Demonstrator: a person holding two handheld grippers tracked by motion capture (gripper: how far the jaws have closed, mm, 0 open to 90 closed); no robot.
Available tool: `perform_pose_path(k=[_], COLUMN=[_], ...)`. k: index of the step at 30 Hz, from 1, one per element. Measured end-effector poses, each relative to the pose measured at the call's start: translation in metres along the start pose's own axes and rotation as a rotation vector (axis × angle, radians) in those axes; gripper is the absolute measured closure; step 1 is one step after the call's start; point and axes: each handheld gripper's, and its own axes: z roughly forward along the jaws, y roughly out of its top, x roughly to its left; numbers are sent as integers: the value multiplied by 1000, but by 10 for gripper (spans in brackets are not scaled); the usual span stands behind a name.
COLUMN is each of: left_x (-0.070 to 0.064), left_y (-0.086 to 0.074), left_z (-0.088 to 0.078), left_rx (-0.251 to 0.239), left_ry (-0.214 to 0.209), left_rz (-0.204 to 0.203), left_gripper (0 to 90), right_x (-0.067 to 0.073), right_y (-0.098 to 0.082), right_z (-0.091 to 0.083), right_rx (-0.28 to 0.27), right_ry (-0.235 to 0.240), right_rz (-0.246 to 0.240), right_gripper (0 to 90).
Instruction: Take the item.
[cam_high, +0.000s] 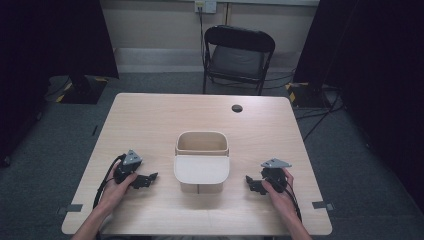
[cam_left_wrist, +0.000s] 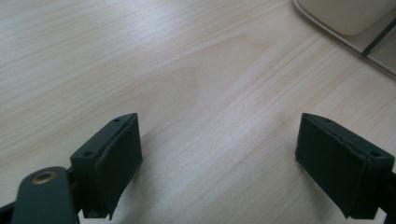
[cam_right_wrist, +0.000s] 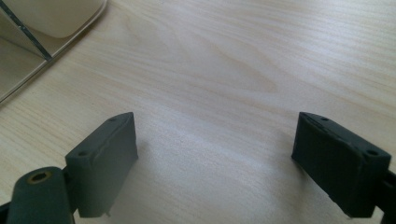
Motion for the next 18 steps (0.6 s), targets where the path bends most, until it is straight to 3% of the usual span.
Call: perform_pose_path(k=[18], left_x=[0], left_y=[0], left_z=[0], left_rx=[0], left_ry=[0], left_rz=[0], left_gripper=[138], right_x=[1], right_y=[1], right_z=[-2], right_rx=[2], right_ry=[-1], right_rz=[27], right_gripper=[147])
